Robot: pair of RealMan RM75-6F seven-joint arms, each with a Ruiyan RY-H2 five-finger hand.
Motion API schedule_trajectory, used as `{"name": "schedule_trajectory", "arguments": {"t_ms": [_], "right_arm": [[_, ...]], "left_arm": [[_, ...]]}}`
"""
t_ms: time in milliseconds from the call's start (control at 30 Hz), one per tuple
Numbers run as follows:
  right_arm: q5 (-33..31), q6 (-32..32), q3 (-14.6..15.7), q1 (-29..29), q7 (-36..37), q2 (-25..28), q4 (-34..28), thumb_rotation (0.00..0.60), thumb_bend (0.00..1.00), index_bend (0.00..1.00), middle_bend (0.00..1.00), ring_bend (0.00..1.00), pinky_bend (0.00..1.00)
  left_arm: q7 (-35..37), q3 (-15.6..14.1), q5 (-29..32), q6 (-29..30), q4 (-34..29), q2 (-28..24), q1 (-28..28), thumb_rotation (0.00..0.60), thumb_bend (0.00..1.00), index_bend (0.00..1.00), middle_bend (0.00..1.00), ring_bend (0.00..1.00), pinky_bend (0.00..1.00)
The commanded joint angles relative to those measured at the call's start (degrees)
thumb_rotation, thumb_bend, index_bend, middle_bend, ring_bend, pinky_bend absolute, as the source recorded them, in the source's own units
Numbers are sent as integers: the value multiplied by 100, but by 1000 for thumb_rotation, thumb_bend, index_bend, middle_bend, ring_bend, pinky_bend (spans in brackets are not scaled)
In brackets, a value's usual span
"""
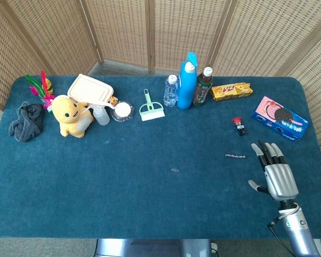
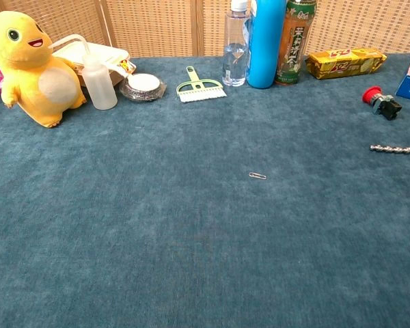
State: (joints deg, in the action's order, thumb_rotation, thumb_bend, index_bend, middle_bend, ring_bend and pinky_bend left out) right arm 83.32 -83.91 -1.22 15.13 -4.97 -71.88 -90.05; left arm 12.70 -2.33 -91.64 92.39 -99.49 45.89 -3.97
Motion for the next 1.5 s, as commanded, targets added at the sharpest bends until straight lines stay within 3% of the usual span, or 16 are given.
{"name": "schedule_trajectory", "arguments": {"t_ms": [33,300,467,733,1133,1500], "right_arm": [[-14,-188,-137,-73,-122,-114,97,600,141,0,0,0,0],[-16,-268,-268,-132,-170,-294,85,600,141,23,0,0,0],[-77,200,-275,27,185,-351,-103,600,141,284,0,0,0],[-752,1324,-625,629,-221,-698,27,600,179,409,0,0,0],[-2003,2344,-1147,1349,-1034,-1278,563,600,310,427,0,0,0],[-2516,2634,-1211,1581,-1373,-1435,977,600,328,450,0,0,0]], "left_arm": [[0,3,9,4,1,3,-2,600,363,0,0,0,46],[21,3,46,-8,-13,-7,-6,600,364,0,0,0,46],[32,25,103,-31,-18,-13,8,600,363,0,0,0,46],[-4,51,202,-130,-37,-12,50,600,363,0,0,0,46],[95,73,302,-218,1,-32,80,600,363,0,0,0,46],[151,84,331,-242,12,-46,88,600,363,0,0,0,46]]}}
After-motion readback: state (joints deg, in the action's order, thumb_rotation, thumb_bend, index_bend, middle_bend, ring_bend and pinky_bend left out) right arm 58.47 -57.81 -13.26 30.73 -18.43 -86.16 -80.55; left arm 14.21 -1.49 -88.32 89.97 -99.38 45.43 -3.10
